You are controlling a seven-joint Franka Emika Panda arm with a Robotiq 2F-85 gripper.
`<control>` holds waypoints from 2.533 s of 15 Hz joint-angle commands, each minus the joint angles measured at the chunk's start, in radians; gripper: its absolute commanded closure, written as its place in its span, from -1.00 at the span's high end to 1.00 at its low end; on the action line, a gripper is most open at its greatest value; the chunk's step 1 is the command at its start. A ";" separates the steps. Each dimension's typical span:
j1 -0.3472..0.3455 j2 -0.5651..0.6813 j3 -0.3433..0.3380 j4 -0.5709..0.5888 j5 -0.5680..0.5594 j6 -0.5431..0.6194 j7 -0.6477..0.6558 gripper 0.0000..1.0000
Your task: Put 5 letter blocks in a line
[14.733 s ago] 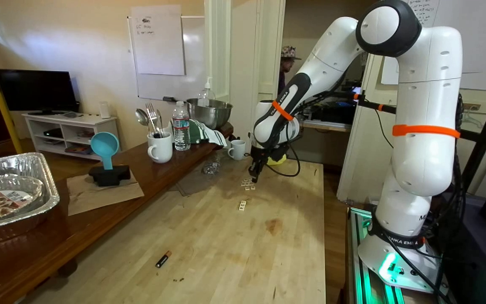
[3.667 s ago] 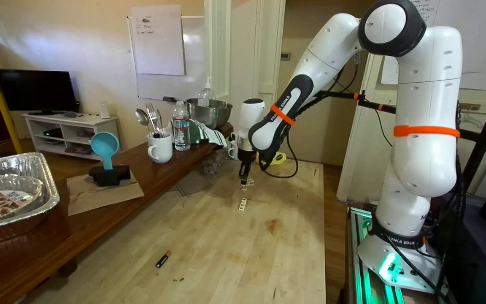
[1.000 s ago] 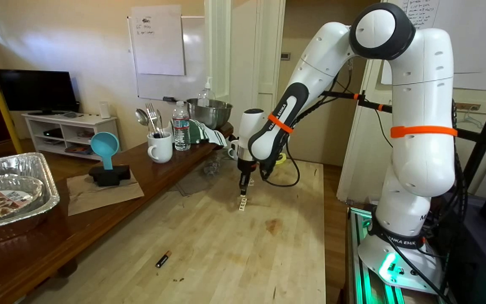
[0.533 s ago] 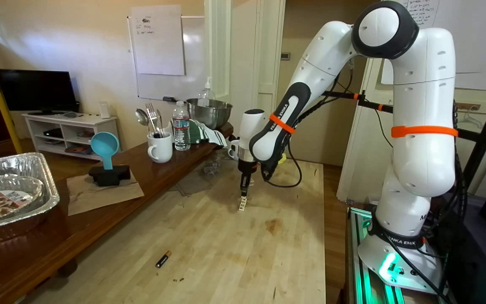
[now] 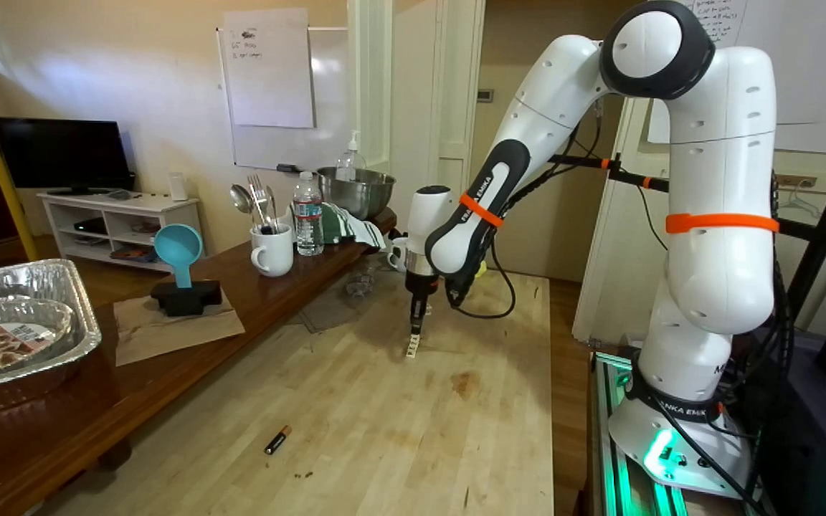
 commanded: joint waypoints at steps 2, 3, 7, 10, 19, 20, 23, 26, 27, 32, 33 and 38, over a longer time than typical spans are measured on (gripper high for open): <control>0.007 0.008 0.002 -0.037 -0.003 0.002 -0.014 -1.00; 0.008 0.007 0.002 -0.038 -0.003 0.001 -0.014 -1.00; 0.011 0.004 -0.002 -0.038 -0.009 0.001 -0.009 -1.00; 0.011 -0.006 -0.006 -0.034 -0.014 0.002 -0.006 -1.00; 0.017 -0.037 -0.011 -0.031 -0.036 -0.003 -0.002 -1.00; 0.018 -0.040 -0.012 -0.032 -0.041 -0.002 0.000 -1.00; 0.017 -0.056 -0.009 -0.033 -0.039 -0.006 -0.007 -1.00; 0.018 -0.081 -0.003 -0.039 -0.027 -0.016 -0.011 -1.00; 0.020 -0.090 -0.002 -0.040 -0.023 -0.023 -0.008 -1.00; 0.025 -0.157 0.027 -0.061 0.044 -0.100 -0.038 -0.46; 0.030 -0.172 0.030 -0.064 0.055 -0.120 -0.040 -0.36; 0.062 -0.239 0.026 -0.077 0.082 -0.201 -0.024 0.37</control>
